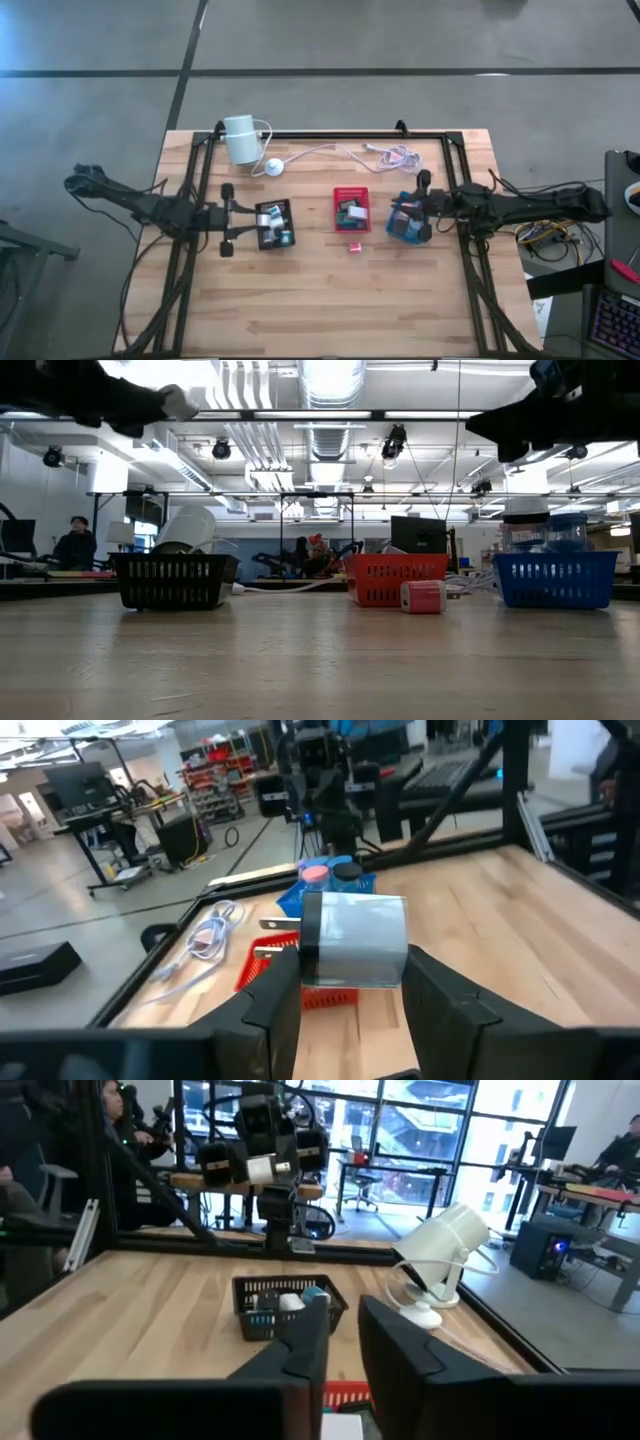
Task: Pick & Place Office items
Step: Put the black white charger adapter into the black bin
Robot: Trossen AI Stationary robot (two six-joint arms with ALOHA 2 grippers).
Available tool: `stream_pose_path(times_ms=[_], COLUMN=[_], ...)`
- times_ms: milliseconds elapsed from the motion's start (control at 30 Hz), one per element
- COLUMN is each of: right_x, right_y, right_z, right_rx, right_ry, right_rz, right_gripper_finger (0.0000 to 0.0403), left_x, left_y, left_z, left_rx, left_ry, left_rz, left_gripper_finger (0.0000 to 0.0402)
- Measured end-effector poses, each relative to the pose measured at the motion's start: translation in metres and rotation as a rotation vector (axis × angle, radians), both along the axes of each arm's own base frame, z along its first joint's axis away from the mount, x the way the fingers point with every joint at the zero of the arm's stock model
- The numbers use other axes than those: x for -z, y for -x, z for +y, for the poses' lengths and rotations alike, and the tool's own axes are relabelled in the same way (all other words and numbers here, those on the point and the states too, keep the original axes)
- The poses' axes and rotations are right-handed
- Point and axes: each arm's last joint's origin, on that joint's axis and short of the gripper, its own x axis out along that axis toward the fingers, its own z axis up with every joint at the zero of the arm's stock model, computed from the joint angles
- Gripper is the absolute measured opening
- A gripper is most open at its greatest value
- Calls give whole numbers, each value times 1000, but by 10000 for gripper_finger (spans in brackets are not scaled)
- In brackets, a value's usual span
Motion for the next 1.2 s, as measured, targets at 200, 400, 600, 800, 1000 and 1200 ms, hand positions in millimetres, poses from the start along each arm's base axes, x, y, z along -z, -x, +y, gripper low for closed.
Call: stream_pose_path(times_ms=[200, 400, 600, 800, 1000, 1200], right_x=[12, 23, 29, 33, 33, 33], right_y=[7, 12, 16, 17, 17, 17], right_z=[1, 2, 2, 2, 2, 2], right_rx=[-27, -59, -58, -58, -62, -62], right_ry=[-10, 4, 38, 35, 29, 24], right_rz=[0, 5, -29, -19, -20, -21], right_gripper_finger=[28, 28, 28, 28, 28, 28], left_x=[22, 36, 47, 60, 65, 65], left_y=[13, 20, 23, 24, 24, 24], left_z=[4, 7, 8, 8, 9, 9], left_rx=[3, 12, 12, 5, 0, -1], left_ry=[58, 88, 92, 100, 104, 109], left_rz=[-39, -62, -62, -36, -26, -25], left_gripper_finger=[146, 146, 146, 146, 146, 146])
